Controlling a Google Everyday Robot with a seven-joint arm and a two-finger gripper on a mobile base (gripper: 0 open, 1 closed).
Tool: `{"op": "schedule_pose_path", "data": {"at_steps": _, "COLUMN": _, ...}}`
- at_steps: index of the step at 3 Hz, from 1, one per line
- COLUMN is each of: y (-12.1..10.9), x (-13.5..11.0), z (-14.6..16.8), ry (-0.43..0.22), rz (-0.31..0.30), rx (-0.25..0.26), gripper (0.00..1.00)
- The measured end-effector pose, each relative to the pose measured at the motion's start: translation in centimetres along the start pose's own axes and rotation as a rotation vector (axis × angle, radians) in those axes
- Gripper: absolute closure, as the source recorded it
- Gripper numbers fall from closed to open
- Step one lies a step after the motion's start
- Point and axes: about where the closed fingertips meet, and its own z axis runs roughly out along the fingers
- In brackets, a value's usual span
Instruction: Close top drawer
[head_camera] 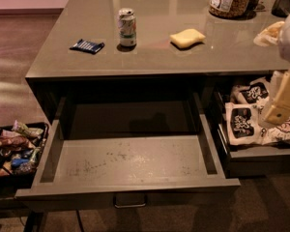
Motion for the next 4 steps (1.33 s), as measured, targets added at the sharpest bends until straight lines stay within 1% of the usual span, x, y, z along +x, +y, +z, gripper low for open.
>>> {"op": "schedule_pose_path", "data": {"at_steps": 1, "y": -0.3, "x": 1.4, "z": 0.3, "ry": -0.150, "rz": -0.029, "rx": 0.027, "gripper": 0.00}}
{"op": "schedule_pose_path", "data": {"at_steps": 2, "y": 0.5, "x": 2.4, "z": 1.0, "ry": -0.318, "rz": -0.062, "rx": 0.028, "gripper": 0.00}}
{"op": "schedule_pose_path", "data": {"at_steps": 3, "y": 4.7, "x": 2.5, "z": 3.6, "ry": -0.455, "rz": -0.106, "rx": -0.022, "gripper": 0.00}}
{"op": "schedule_pose_path", "data": {"at_steps": 4, "y": 5.0, "x": 2.6, "z": 3.9, "ry": -0.455, "rz": -0.104, "rx": -0.029, "gripper": 0.00}}
